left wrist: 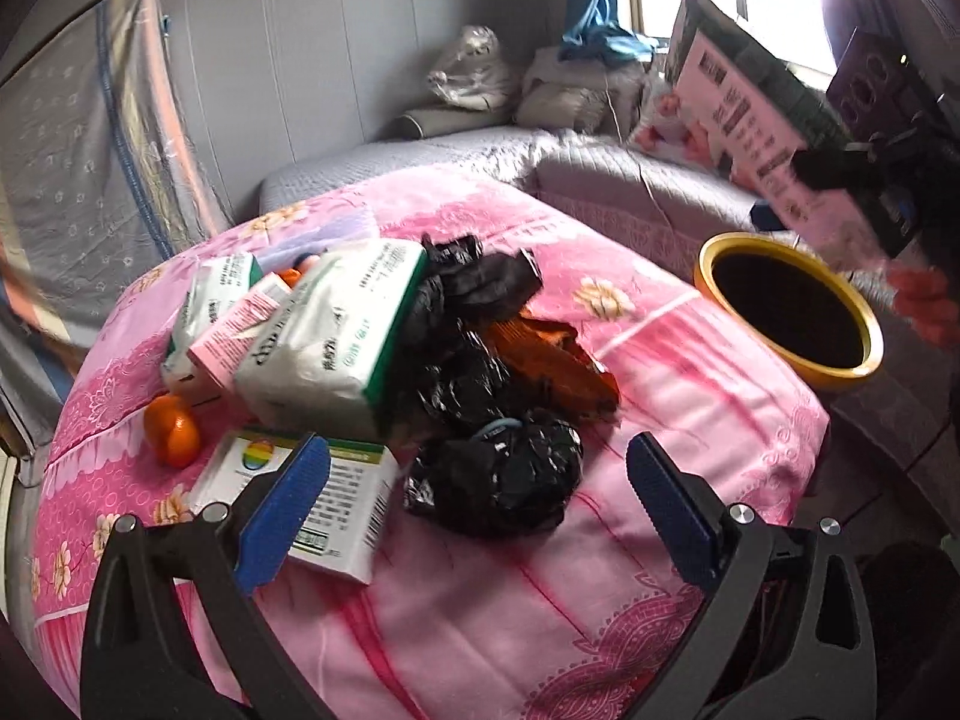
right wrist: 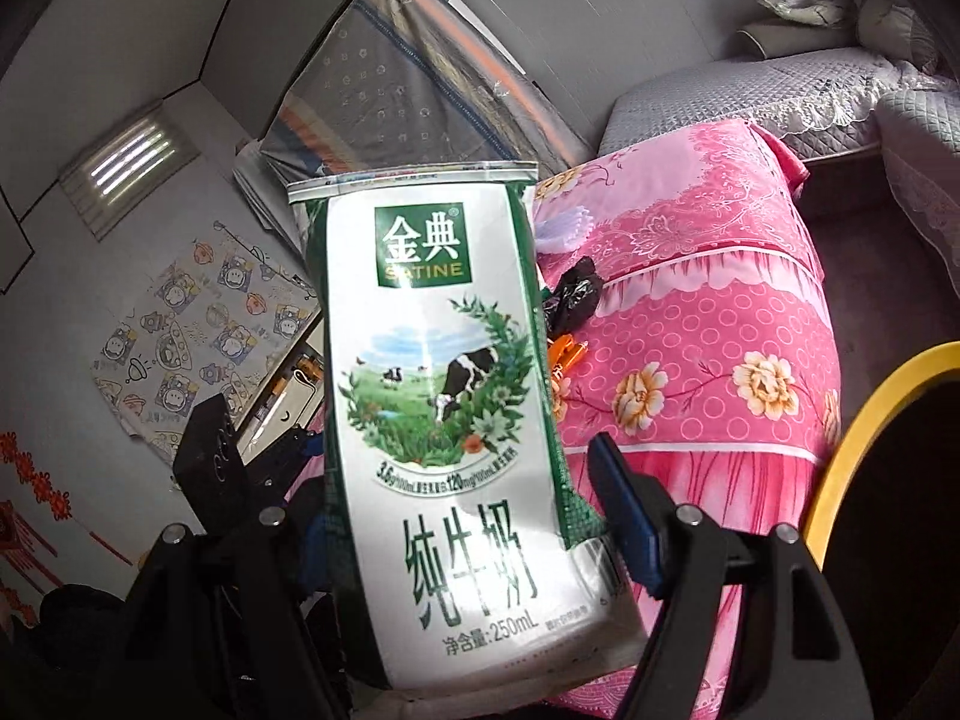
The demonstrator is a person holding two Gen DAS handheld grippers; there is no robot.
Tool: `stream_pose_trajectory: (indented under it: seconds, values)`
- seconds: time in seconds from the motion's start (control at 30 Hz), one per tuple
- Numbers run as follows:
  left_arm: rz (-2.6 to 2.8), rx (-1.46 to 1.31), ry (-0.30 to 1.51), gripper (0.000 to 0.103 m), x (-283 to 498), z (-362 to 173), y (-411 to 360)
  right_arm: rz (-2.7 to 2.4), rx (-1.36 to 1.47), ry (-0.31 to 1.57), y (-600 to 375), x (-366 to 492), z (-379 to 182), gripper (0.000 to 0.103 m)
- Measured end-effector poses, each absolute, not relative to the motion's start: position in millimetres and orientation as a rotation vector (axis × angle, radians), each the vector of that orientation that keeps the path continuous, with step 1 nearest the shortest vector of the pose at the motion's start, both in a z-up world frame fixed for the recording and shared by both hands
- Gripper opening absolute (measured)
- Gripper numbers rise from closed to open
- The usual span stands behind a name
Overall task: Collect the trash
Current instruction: 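Lift the milk carton with the right tool while the left tool grasps a black plastic bag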
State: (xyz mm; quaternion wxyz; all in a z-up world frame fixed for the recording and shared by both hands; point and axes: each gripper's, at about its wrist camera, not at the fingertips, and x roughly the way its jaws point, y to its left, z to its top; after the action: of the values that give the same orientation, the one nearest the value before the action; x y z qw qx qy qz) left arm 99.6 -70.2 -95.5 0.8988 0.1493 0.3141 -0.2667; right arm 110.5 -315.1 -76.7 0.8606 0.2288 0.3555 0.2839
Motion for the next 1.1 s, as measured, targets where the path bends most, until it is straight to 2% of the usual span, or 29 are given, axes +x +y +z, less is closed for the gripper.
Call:
stream_pose_trajectory:
  seconds: [0.03,0.1,0.23,0.33,0.4,0.5,0.67,0.87,1.1]
  values:
    - [-0.555,0.315,0.66,0.093,100.9,-98.6,-73.1,0.592,0.482,0.739,-318.3,107.6,-76.4,0.07]
    - [-0.558,0.325,0.691,0.083,105.6,-105.9,-76.9,0.593,0.49,0.73,-321.1,104.5,-74.8,0.07]
    - [-0.551,0.346,0.738,0.077,115.6,-119.9,-85.2,0.593,0.515,0.724,-326.0,103.3,-77.4,0.07]
    - [-0.547,0.364,0.758,0.066,122.2,-128.0,-92.0,0.589,0.524,0.726,-327.0,100.9,-78.9,0.07]
    - [-0.545,0.349,0.781,0.049,129.0,-132.8,-92.6,0.587,0.532,0.723,-328.0,99.8,-79.8,0.07]
    - [-0.536,0.307,0.784,0.036,133.7,-134.0,-89.1,0.586,0.537,0.721,-328.0,97.1,-79.4,0.07]
    - [-0.553,0.238,0.702,0.032,112.6,-112.7,-71.6,0.587,0.551,0.71,-328.1,91.9,-75.2,0.07]
    - [-0.497,0.109,0.464,0.032,70.3,-63.7,-22.8,0.592,0.574,0.706,-323.3,92.1,-75.4,0.07]
    - [-0.41,0.022,0.356,0.032,58.1,-21.8,-6.6,0.602,0.588,0.713,-312.1,97.7,-73.3,0.07]
